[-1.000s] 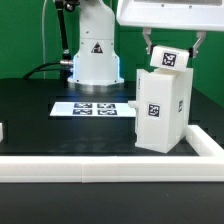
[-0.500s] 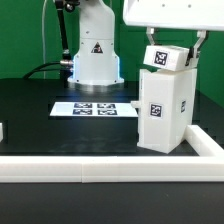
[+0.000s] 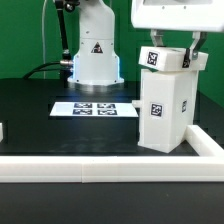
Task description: Assemble cabinet
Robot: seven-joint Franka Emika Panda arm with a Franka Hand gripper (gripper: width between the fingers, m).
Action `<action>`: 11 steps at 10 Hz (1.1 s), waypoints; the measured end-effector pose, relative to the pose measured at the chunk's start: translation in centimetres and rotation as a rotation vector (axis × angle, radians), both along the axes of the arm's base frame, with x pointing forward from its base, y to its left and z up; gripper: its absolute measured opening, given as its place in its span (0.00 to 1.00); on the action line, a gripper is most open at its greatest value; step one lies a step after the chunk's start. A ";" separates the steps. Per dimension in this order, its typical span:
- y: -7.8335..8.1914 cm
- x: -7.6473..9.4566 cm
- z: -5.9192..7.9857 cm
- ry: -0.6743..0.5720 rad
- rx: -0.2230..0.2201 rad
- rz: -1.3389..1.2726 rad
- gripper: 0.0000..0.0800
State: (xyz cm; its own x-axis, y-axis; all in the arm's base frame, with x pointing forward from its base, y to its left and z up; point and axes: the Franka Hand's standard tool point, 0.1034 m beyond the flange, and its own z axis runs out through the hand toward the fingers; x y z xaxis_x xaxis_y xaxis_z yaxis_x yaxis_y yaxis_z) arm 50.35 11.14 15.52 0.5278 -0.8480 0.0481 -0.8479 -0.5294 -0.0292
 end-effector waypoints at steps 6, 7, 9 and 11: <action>0.1 0.1 0.0 -0.005 0.026 -0.217 0.79; 0.2 0.2 0.6 -0.010 0.043 -0.220 0.93; 0.5 0.2 2.1 -0.024 0.086 -0.233 0.99; 0.6 0.3 2.9 -0.033 0.113 -0.246 1.00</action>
Offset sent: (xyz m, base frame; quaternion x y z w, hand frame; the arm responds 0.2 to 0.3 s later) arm 0.0000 0.0000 0.0000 0.0000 0.0000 0.1296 0.9916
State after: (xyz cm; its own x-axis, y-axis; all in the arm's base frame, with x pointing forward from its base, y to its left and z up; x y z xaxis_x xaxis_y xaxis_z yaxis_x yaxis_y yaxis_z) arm 50.67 11.72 18.46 0.3050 -0.9515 -0.0408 -0.9482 -0.2994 -0.1063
